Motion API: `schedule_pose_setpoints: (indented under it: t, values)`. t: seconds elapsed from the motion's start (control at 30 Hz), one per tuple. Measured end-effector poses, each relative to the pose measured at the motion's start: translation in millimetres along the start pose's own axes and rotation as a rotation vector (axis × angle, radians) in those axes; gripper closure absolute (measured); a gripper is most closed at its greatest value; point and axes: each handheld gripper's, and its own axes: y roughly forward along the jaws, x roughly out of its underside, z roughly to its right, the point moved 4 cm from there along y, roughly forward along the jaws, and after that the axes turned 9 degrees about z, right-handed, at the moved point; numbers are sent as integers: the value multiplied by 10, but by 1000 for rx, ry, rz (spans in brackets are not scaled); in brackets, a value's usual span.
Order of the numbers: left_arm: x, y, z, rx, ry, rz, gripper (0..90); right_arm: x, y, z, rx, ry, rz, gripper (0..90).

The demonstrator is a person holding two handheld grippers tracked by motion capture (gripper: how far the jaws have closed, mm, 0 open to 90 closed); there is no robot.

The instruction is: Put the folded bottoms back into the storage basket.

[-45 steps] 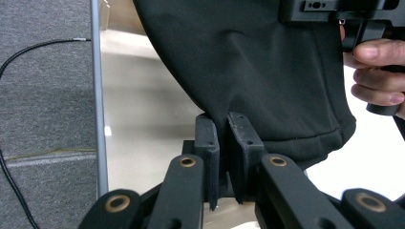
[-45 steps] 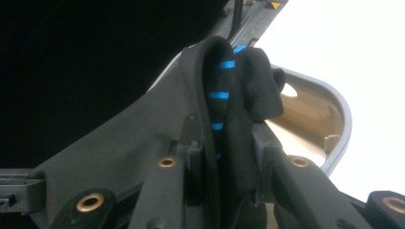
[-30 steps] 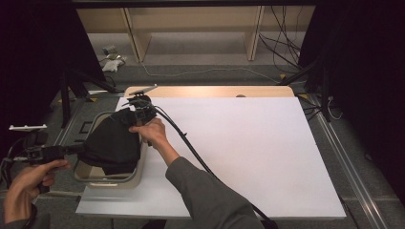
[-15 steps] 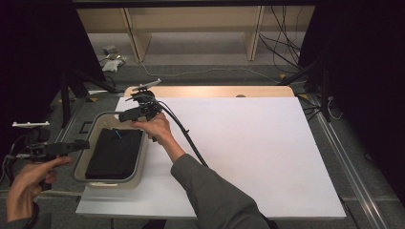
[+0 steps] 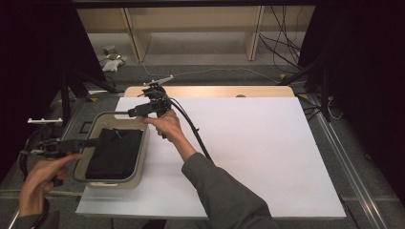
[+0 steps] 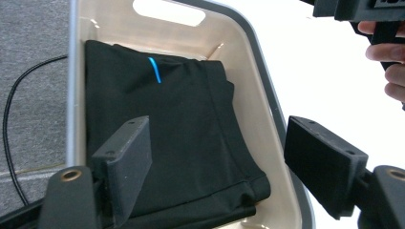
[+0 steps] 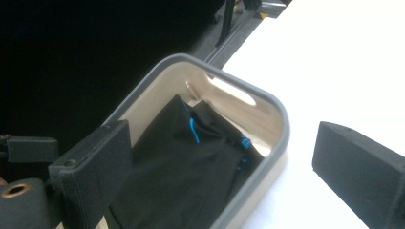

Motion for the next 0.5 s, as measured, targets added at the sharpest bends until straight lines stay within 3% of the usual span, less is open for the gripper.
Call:
schedule_pose_setpoints:
  t: [0.5]
  values:
    - [19, 250, 233, 26, 43, 8, 183, 2, -196, 122, -16, -5, 40, 70]
